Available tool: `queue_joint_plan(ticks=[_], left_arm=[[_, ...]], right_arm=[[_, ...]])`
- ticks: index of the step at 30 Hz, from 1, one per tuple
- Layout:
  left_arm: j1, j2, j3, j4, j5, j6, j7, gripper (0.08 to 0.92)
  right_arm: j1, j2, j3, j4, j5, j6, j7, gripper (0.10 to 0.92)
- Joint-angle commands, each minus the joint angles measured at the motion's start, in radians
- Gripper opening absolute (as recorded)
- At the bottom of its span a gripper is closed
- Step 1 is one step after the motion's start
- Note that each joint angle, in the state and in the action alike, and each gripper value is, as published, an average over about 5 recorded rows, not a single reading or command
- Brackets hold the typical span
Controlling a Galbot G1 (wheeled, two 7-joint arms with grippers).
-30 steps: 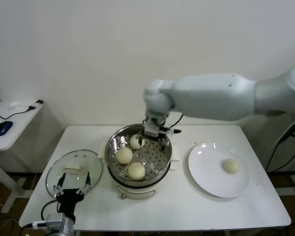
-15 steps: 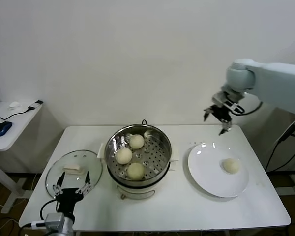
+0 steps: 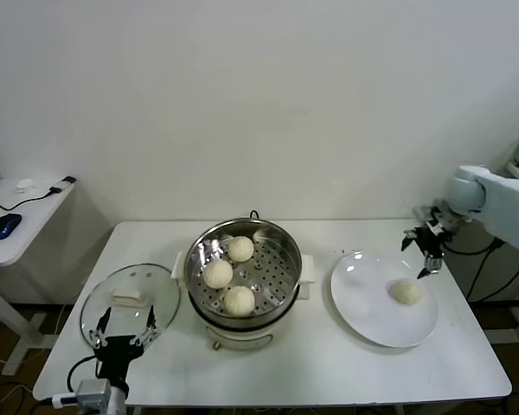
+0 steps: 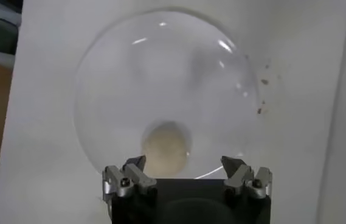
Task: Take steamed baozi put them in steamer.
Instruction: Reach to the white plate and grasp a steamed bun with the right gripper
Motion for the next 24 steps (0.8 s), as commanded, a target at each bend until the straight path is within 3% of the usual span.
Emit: queue_joint_plan(ticks=[1, 24], left_arm=[[0.003, 0.0, 0.0, -0.002, 0.0, 0.0, 0.0, 0.823], [0.002, 0.01, -0.001, 0.007, -0.004, -0.001, -0.003, 0.823]], right_arm=[[-0.26, -0.015, 0.198, -0.093, -0.088, -0.04, 0.023, 0.823], [-0.285, 0.059, 0.251, -0.124, -0.142, -0.054, 0.06, 0.795]])
